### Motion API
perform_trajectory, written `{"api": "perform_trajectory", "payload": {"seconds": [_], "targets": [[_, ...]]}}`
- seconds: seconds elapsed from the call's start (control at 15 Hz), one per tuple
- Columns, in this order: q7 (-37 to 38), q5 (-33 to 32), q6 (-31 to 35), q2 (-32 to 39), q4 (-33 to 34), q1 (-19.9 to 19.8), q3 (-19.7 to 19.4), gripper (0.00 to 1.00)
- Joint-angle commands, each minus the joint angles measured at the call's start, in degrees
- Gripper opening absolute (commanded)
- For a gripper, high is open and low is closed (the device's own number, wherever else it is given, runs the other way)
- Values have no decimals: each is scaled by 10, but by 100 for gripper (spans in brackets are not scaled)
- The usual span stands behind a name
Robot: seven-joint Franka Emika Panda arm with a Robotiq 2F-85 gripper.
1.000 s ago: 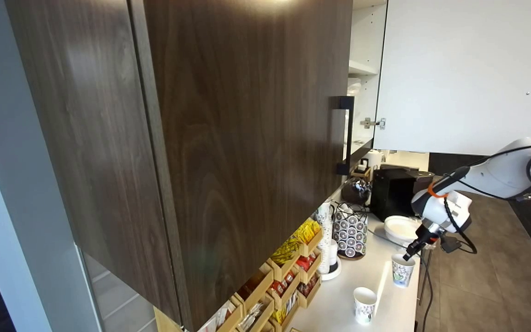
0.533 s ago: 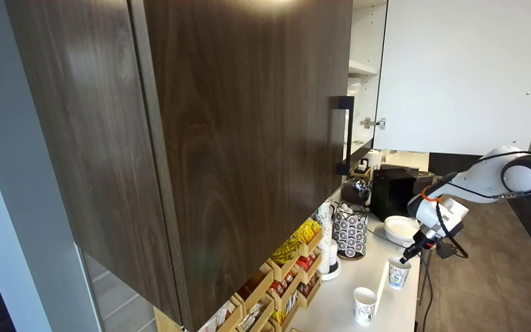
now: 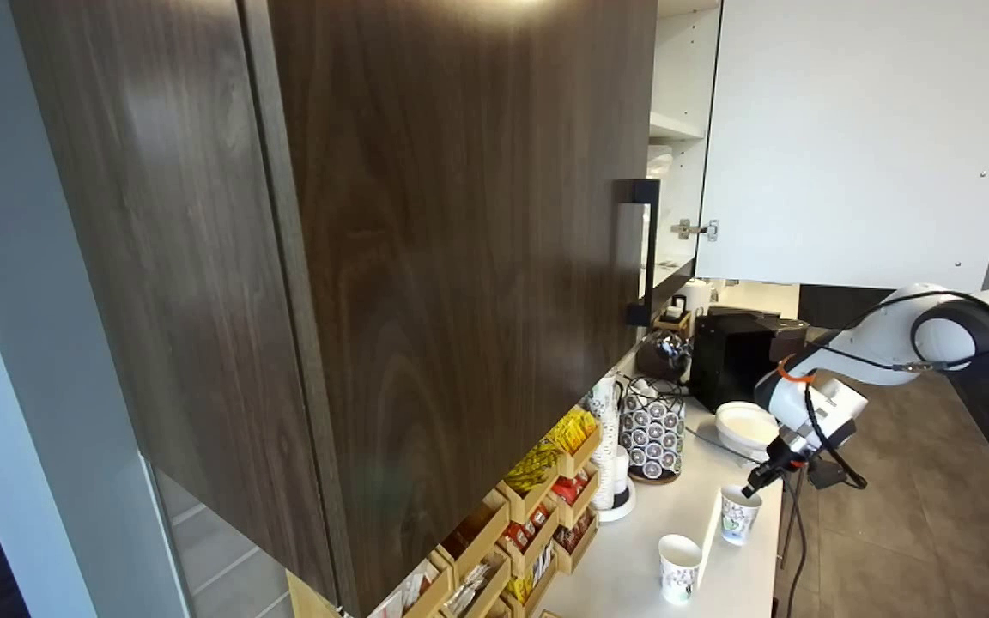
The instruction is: Swap the two cups in the cupboard and on the counter
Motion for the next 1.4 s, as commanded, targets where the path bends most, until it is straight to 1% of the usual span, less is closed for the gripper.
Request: {"api": "perform_trajectory", "payload": {"seconds": [0.0, 0.07, 0.13, 0.2, 0.27, 0.33, 0.4, 0.53, 0.6, 0.67, 0.73, 0.87, 1.07, 1.33], "targets": [[-21, 6, 15, 17, 15, -42, 42, 1], [-23, 8, 15, 18, 17, -48, 48, 9], [-25, 9, 15, 19, 18, -53, 53, 29], [-26, 9, 15, 21, 20, -57, 57, 34], [-27, 9, 16, 22, 21, -60, 60, 35], [-31, 12, 14, 21, 22, -64, 64, 40], [-32, 11, 16, 20, 22, -66, 65, 48], [-40, 14, 26, 6, 17, -67, 68, 62], [-44, 10, 35, -5, 12, -66, 68, 71], [-60, 18, 40, -13, 9, -58, 62, 77], [-66, 18, 51, -27, 3, -55, 62, 86], [-84, 21, 69, -53, -7, -50, 67, 99], [-82, 11, 75, -89, -26, -36, 79, 100], [-32, -39, 71, -122, -67, 6, 91, 100]]}}
